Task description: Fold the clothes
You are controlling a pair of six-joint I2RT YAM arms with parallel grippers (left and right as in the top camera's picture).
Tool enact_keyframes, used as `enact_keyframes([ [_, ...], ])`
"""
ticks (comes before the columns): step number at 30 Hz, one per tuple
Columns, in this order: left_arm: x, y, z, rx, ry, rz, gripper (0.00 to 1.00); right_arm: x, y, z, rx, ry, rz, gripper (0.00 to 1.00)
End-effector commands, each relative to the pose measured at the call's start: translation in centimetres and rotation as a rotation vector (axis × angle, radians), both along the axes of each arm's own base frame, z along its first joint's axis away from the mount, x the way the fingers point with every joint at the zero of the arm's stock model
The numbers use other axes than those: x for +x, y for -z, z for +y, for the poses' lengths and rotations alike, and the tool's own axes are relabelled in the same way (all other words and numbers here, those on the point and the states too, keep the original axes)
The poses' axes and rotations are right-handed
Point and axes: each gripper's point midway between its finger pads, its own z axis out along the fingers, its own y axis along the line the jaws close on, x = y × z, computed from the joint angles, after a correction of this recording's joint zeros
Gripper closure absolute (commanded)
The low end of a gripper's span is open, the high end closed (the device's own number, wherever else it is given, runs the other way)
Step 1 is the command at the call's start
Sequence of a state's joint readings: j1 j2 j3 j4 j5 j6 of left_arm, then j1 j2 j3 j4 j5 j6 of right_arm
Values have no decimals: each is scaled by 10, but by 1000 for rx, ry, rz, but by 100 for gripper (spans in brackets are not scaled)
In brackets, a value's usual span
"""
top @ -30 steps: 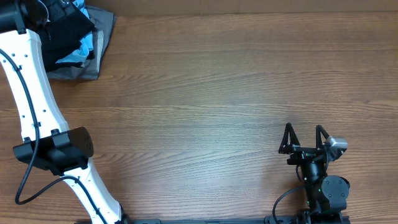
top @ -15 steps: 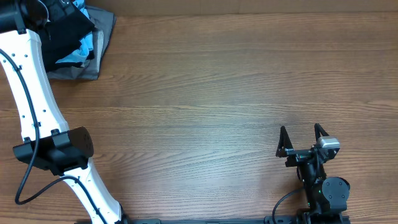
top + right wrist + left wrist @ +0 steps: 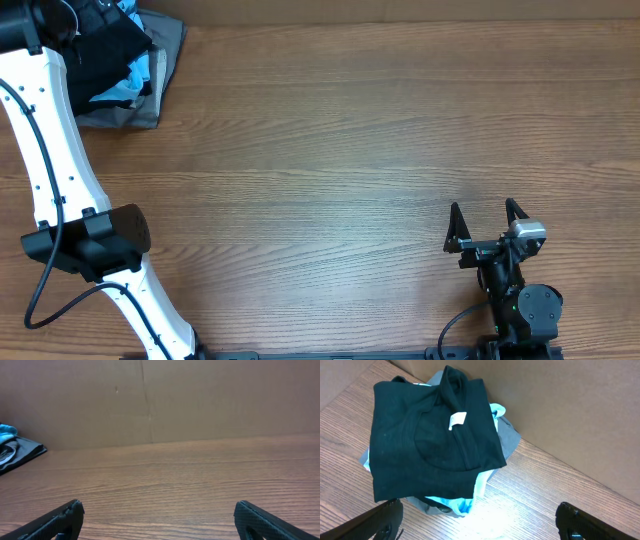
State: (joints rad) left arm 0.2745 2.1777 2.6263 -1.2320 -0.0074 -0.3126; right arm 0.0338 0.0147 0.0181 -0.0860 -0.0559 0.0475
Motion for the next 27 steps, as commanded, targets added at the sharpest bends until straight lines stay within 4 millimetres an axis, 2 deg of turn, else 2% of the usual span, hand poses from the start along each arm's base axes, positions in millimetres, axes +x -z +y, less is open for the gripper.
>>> enact_keyframes([
  [1, 2, 2, -2, -11, 1, 0, 0, 0, 1, 3, -10, -14, -9, 0],
  [15, 3, 7, -1, -12, -1, 10, 0, 0, 1, 3, -10, -14, -9, 0],
  [19, -4, -10, -5, -4, 3, -18, 0, 0, 1, 3, -10, -14, -9, 0],
  [20, -8, -16, -8, -2, 7, -29, 0, 0, 1, 3, -10, -14, -9, 0],
  [23, -26, -40, -34, 4, 46, -54, 0, 0, 1, 3, -10, -14, -9, 0],
  [27, -54, -49, -77, -1, 122, -41, 0, 0, 1, 3, -10, -14, -9, 0],
])
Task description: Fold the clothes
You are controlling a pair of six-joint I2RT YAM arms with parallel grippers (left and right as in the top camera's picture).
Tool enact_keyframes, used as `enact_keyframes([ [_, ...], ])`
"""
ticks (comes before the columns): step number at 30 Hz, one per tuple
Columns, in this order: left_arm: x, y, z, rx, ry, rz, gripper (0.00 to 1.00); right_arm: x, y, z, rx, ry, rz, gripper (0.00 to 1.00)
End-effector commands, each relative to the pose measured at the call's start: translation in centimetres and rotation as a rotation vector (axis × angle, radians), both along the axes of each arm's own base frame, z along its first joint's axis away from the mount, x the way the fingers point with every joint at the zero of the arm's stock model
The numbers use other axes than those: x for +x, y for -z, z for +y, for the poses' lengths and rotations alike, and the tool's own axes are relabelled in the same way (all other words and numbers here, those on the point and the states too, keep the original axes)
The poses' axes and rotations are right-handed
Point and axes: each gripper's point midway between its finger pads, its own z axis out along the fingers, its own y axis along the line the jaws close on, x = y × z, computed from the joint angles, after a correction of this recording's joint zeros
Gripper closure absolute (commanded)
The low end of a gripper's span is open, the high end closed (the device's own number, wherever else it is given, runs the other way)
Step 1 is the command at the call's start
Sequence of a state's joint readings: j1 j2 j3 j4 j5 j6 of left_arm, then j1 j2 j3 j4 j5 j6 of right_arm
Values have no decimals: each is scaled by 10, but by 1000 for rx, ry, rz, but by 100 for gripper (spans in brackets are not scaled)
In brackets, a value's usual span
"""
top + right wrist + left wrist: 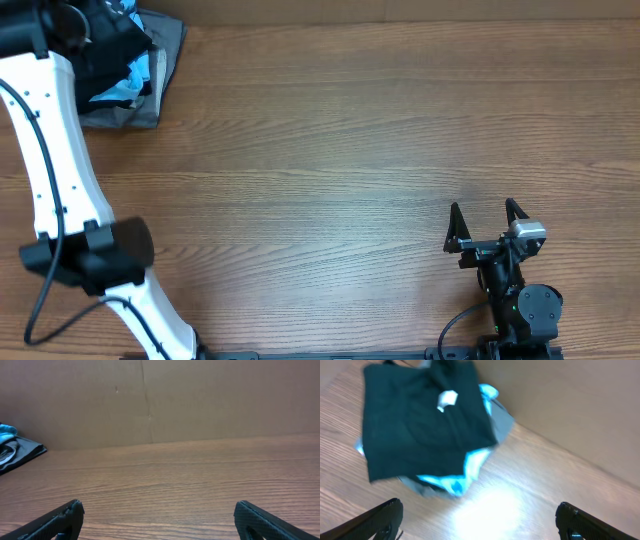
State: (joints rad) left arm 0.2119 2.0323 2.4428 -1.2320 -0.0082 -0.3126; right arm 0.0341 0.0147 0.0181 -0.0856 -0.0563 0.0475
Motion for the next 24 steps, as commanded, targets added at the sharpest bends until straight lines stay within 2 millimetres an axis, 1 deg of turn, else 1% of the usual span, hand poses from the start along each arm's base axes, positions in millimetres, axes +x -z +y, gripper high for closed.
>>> enact_keyframes([
  [1, -39, -43, -50, 2, 85, -69, 0, 0, 1, 3, -10, -14, -9, 0],
  [4, -66, -38, -85, -5, 157, -37, 0, 0, 1, 3, -10, -14, -9, 0],
  [6, -84, -30, -110, -9, 214, -11, 0, 0, 1, 3, -10, -14, -9, 0],
  [7, -97, -24, -125, -10, 253, 9, 0, 0, 1, 3, -10, -13, -9, 0],
  [9, -114, -15, -139, -12, 293, 32, 0, 0, 1, 3, -10, -14, -9, 0],
  [10, -123, -11, -143, -11, 304, 45, 0, 0, 1, 3, -10, -14, -9, 0],
  [12, -139, -1, -143, -12, 311, 73, 0, 0, 1, 3, -10, -14, -9, 0],
  [16, -171, 20, -136, -25, 295, 119, 0, 0, 1, 3, -10, -14, -9, 0],
  [17, -176, 25, -133, -25, 290, 121, 0, 0, 1, 3, -10, -14, -9, 0],
  [21, -190, 41, -126, -8, 281, 74, 0, 0, 1, 3, -10, -14, -9, 0],
  [24, -192, 50, -125, 49, 333, -16, 0, 0, 1, 3, -10, -14, -9, 0],
])
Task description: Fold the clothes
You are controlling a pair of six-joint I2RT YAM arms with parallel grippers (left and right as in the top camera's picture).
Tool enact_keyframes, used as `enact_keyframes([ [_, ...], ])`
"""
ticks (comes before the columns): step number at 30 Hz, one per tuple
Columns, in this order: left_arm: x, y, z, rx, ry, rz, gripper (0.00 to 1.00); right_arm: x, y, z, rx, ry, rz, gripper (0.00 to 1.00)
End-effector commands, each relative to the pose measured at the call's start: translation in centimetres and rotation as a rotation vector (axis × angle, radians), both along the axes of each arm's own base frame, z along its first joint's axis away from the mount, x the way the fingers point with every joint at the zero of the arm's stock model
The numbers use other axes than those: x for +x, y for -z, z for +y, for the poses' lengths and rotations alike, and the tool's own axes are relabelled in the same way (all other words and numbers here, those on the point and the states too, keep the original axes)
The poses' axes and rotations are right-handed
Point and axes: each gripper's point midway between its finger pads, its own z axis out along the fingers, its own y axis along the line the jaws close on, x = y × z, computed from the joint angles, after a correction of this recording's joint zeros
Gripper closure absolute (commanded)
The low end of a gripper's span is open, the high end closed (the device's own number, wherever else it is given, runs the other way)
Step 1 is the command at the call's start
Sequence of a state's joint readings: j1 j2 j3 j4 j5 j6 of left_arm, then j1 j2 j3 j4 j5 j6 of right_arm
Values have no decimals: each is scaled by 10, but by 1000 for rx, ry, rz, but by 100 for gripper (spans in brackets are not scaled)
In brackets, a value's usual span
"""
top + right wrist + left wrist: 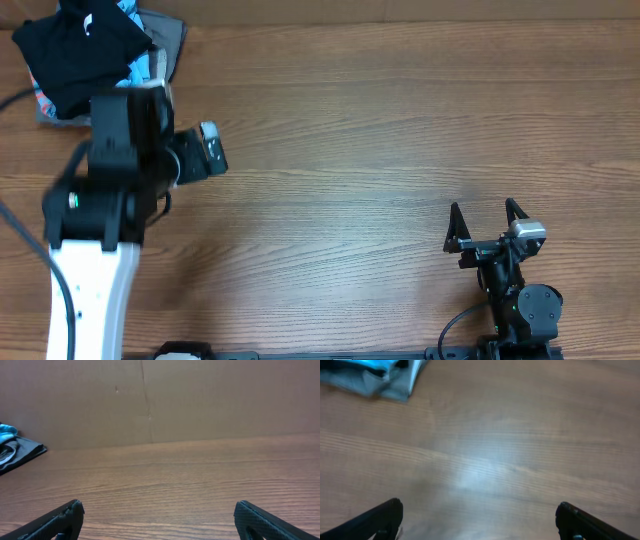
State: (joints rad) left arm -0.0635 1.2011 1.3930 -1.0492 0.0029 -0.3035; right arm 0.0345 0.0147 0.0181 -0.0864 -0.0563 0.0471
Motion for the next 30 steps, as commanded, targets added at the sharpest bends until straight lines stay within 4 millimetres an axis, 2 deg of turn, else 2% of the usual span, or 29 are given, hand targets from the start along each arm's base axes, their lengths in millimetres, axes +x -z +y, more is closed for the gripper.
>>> enact_keyframes([
  [1, -10, 10, 3, 59, 60, -92, 0, 0, 1, 3, -10, -13, -10, 0],
  [7, -14, 38, -9, 104, 192, -319, 0, 0, 1, 3, -10, -13, -10, 0],
  [12, -19, 57, -10, 110, 183, -523, 0, 0, 1, 3, -10, -13, -10, 0],
  [18, -31, 69, -8, 122, 162, -754, 0, 0, 1, 3, -10, -13, -10, 0],
  [24, -46, 80, 5, 144, 115, -838, 0, 0, 1, 3, -10, -13, -10, 0],
  [30, -58, 87, 7, 165, 105, -918, 0, 0, 1, 3, -10, -13, -10, 0],
])
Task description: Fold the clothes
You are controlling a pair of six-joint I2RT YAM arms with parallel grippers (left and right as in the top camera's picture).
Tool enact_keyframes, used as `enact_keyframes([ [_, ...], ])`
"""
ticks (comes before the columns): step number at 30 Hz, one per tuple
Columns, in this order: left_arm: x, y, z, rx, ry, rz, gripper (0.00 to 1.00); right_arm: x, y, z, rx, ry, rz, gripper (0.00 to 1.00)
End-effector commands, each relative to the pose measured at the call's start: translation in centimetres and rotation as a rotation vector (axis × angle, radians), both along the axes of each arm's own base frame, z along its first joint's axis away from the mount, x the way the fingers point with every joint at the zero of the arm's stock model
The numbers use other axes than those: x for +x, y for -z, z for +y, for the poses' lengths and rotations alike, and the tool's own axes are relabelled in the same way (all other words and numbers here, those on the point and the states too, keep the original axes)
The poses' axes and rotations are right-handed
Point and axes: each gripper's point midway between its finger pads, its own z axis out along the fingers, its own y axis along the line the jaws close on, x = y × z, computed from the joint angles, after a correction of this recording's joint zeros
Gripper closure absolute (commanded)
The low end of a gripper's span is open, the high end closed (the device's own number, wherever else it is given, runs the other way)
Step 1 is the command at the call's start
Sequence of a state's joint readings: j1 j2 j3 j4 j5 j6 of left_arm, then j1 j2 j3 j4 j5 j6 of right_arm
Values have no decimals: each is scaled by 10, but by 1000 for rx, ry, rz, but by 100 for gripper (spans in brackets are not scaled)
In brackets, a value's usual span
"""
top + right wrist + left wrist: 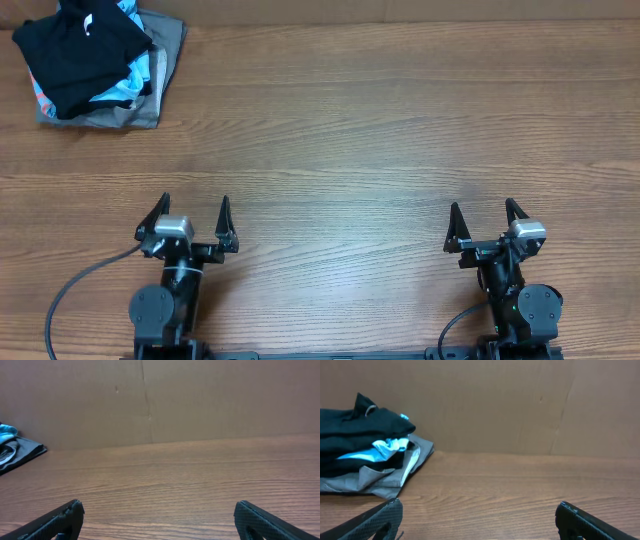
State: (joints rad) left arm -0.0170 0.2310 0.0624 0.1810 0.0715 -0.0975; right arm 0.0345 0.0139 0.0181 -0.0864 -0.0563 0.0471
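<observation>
A stack of folded clothes (pixel 95 62) lies at the table's far left corner, a black garment on top, light blue and grey beneath. The left wrist view shows the stack (pixel 367 455) far off at left; the right wrist view catches only its edge (pixel 17 452). My left gripper (pixel 191 218) rests open at the near left edge, nothing between its fingers. My right gripper (pixel 483 221) rests open at the near right edge, also holding nothing.
A brown cardboard wall (pixel 520 405) runs along the table's far edge. The wooden tabletop (pixel 380 150) stretches between the stack and both grippers.
My left arm has drawn back from the table's left middle to its rest place at the near left edge, the gripper open and facing the wall. The right arm and clothes are unchanged.
My left gripper hung open over the folded stack at the far left corner. It was still there a moment later, then pulled away over bare wood, and now sits at the near edge. The right arm stayed parked throughout.
</observation>
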Motion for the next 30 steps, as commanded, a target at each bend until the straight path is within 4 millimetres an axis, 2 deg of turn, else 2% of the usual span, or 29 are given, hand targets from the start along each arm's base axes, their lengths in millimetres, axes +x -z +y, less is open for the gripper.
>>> enact_keyframes([
  [1, -6, 3, 4, 38, -16, -52, 0, 0, 1, 3, -10, -13, -9, 0],
  [7, -14, 1, 4, 52, -6, -69, 0, 0, 1, 3, -10, -13, -9, 0],
  [13, -15, 36, -1, 66, 30, 70, 0, 0, 1, 3, -9, -13, -9, 0],
  [30, -15, 36, -1, 66, 30, 68, 0, 0, 1, 3, -10, -13, -9, 0],
])
